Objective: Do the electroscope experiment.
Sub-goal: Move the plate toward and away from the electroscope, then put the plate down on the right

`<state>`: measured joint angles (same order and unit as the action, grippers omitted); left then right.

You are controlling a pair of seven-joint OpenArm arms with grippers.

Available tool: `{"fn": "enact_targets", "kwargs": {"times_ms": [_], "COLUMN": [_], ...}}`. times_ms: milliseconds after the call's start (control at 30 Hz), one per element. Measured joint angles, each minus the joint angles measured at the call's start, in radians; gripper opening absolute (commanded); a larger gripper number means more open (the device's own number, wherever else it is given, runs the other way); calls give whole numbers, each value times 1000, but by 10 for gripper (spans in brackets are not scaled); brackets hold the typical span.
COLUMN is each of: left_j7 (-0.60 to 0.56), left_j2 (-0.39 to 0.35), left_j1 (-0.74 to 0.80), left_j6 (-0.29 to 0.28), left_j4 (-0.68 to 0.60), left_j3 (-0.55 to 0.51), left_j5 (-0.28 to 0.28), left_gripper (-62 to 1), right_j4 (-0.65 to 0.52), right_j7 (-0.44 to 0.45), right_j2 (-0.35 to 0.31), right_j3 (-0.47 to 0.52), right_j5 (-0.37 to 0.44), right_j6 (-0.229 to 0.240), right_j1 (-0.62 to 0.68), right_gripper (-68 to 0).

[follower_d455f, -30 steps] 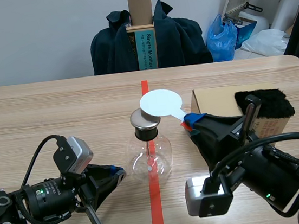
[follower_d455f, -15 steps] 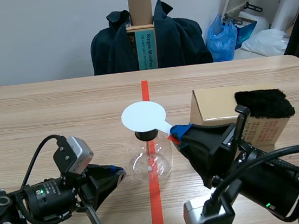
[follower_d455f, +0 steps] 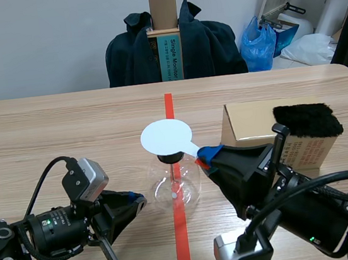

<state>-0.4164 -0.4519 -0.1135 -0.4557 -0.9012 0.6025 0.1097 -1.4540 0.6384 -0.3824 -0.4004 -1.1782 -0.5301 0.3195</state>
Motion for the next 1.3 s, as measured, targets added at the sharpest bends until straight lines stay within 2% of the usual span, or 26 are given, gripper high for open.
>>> {"fn": "enact_targets", "kwargs": {"times_ms": [133, 233, 667, 800, 900, 1000, 1133, 1300], "left_j7": [0, 0, 0, 0, 0, 0, 0, 0], "left_j2": [0, 0, 0, 0, 0, 0, 0, 0], "left_j1": [0, 0, 0, 0, 0, 0, 0, 0], "left_j6": [0, 0, 0, 0, 0, 0, 0, 0], "left_j4": [0, 0, 0, 0, 0, 0, 0, 0], "left_j3": [0, 0, 0, 0, 0, 0, 0, 0], "left_j5": [0, 0, 0, 0, 0, 0, 0, 0], "left_gripper": [-590, -590, -590, -590, -590, -590, -590, -590], "right_j4": [0, 0, 0, 0, 0, 0, 2, 21], "right_j7": [-21, -69, -380, -417, -469, -542, -563, -573], "right_j2": [0, 0, 0, 16, 28, 28, 35, 50], "right_j3": [0, 0, 2, 58, 102, 106, 105, 79], "right_j5": [0, 0, 4, 13, 24, 45, 45, 45], "right_j6": [0, 0, 0, 0, 0, 0, 1, 28], "right_j1": [0, 0, 0, 3, 6, 6, 6, 6], "right_gripper": [-667, -667, -667, -667, -667, -667, -667, -667]}}
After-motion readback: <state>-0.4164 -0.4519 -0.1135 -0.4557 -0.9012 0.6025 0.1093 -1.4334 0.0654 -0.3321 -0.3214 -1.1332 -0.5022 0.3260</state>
